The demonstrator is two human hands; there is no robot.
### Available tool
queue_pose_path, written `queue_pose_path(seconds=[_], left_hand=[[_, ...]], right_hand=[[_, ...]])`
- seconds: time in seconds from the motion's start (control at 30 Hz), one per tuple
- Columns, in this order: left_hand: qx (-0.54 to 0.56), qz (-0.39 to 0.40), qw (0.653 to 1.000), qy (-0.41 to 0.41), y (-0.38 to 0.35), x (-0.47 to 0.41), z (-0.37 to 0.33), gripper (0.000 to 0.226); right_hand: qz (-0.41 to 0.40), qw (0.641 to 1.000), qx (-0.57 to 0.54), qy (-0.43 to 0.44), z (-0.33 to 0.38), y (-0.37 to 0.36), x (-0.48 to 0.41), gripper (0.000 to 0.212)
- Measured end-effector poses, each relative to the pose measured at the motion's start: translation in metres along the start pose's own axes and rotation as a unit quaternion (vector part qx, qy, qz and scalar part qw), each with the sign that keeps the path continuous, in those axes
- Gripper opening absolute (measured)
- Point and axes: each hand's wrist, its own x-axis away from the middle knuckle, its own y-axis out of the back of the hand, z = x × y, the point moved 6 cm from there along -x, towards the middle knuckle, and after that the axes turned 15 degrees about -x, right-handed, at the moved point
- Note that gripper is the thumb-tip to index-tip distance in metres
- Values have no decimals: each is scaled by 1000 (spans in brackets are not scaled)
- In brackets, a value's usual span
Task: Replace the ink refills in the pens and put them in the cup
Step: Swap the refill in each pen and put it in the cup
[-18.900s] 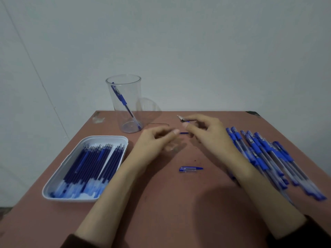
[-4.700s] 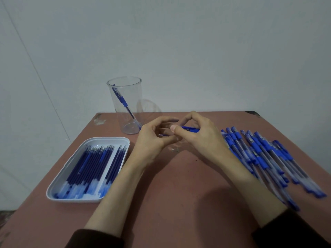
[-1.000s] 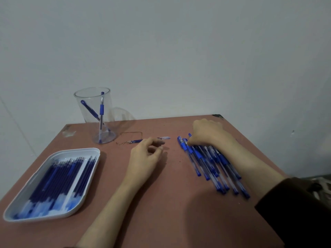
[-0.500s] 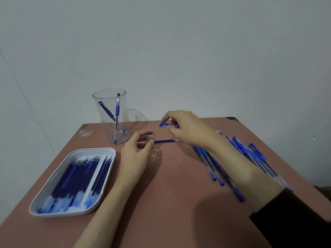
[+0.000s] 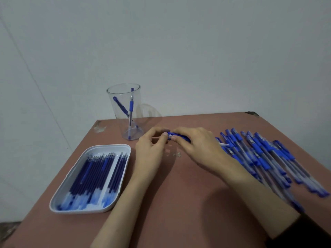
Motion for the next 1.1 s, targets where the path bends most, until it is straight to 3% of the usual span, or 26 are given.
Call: queue_pose_path(seconds=[0.3, 0.43, 0.53, 0.63, 0.73, 0.9, 1.0, 1.1], left_hand=[[17, 20, 1000, -17, -4, -1, -3, 13], [8, 13, 1000, 11, -1, -4, 2, 13], [-19, 75, 997, 24, -7, -3, 4, 11], [-60, 160, 985, 6, -16, 3, 2, 7], [-141, 262, 954, -37, -26, 13, -2, 3], [-196, 336, 918, -75, -32, 20, -2, 10], [-135, 248, 957, -59, -24, 15, -8, 10], [52, 127, 990, 26, -12, 9, -10, 13]], right_hand=[[-29, 999, 5, -37, -3, 10, 3, 27], [-22, 995, 72, -67, -13, 13, 3, 22], [-58, 993, 58, -86, -20, 24, 2, 26], [-96, 992, -2, -81, -21, 32, 0, 18], [-110, 990, -39, -74, -20, 32, 1, 14], [-117, 989, -81, -44, -18, 29, 3, 8], [-111, 988, -93, -50, -15, 27, 4, 17], [-79, 951, -273, -120, -15, 19, 2, 13]])
